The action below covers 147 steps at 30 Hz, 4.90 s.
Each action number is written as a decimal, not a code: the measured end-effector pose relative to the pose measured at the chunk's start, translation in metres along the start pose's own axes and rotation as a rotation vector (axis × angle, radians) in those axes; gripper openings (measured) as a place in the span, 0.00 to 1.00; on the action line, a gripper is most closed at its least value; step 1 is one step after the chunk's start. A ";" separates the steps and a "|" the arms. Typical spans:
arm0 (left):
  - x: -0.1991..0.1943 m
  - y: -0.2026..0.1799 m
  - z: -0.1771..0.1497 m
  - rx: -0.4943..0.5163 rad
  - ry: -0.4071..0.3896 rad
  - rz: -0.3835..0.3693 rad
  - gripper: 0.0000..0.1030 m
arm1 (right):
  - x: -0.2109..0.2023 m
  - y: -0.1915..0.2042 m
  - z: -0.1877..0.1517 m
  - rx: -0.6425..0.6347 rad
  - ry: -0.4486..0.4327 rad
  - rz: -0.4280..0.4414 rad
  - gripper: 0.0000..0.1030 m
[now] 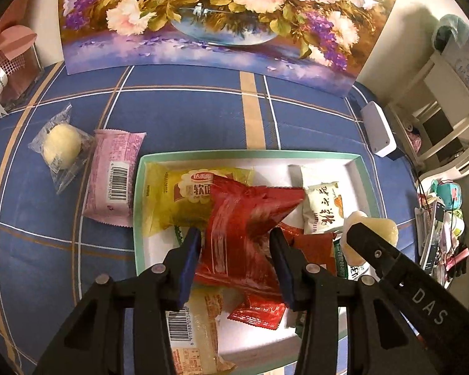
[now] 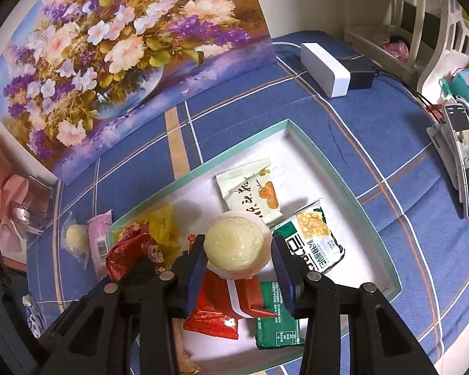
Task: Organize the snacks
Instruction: 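Carry the round bun and red packet over the tray with both tools, then open both tools to drop the bun and red packet, then withdraw, then move both tools to the clear-wrapped bun and pink packet, then grasp the clear-wrapped bun with the left tool while the right tool grasps the pink packet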
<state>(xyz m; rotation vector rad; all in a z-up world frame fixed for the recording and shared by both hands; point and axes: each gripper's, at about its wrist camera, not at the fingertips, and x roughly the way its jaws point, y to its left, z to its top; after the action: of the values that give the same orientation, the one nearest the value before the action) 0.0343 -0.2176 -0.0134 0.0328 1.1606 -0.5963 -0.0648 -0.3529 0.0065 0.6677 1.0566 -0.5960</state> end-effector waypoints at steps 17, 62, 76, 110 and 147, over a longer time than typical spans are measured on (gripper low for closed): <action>-0.023 0.014 0.007 -0.053 -0.038 -0.027 0.54 | 0.000 -0.004 -0.001 0.013 0.000 -0.013 0.44; -0.072 0.175 0.017 -0.271 -0.188 0.319 0.99 | -0.002 0.074 -0.019 -0.137 -0.048 -0.072 1.00; -0.099 0.219 0.015 -0.302 -0.229 0.352 0.99 | -0.008 0.136 -0.034 -0.221 -0.098 -0.040 1.00; -0.034 0.246 0.049 -0.340 -0.149 0.188 0.99 | 0.071 0.224 -0.056 -0.411 -0.032 0.085 0.71; 0.040 0.243 0.055 -0.369 -0.087 0.036 0.57 | 0.127 0.227 -0.064 -0.454 0.050 0.091 0.50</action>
<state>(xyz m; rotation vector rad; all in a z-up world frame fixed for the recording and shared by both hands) 0.2030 -0.0469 -0.0923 -0.2840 1.1673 -0.3413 0.1095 -0.1709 -0.0849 0.3304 1.1524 -0.2463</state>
